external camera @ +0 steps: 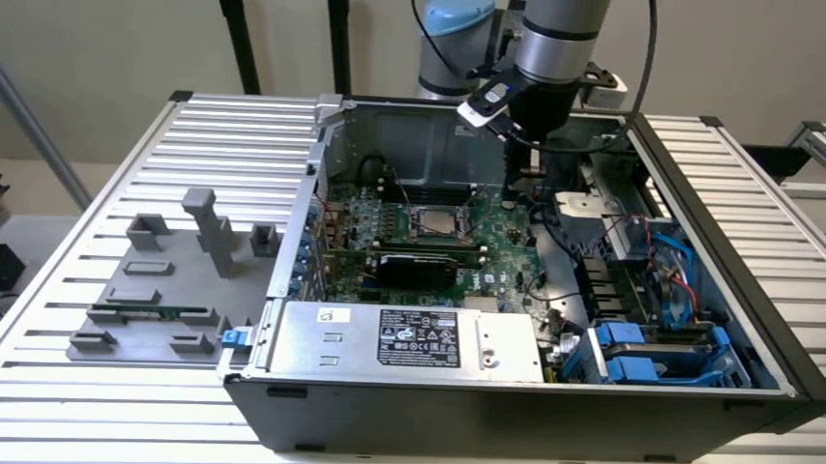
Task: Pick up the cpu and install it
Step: 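Close the cpu cover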
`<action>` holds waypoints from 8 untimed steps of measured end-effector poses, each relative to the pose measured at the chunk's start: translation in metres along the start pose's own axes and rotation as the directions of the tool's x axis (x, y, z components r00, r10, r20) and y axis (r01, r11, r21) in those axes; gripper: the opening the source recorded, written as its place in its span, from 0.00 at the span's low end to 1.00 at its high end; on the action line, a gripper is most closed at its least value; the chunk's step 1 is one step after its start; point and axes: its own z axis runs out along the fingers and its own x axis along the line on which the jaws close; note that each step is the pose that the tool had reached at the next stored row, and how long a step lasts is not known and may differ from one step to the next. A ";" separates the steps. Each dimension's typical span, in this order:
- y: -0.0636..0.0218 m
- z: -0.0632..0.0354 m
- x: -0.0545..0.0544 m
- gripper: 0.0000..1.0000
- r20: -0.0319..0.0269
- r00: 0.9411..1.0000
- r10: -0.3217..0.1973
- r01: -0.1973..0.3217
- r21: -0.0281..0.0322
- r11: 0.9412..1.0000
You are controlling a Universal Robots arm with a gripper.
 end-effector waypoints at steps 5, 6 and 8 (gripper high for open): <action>-0.0046 0.0091 0.000 0.11 0.000 1.000 0.000 0.000 0.001 1.000; -0.0056 0.0103 0.000 0.11 0.000 1.000 0.000 0.000 0.003 1.000; -0.0071 0.0117 0.000 0.11 0.000 1.000 0.000 0.000 0.012 1.000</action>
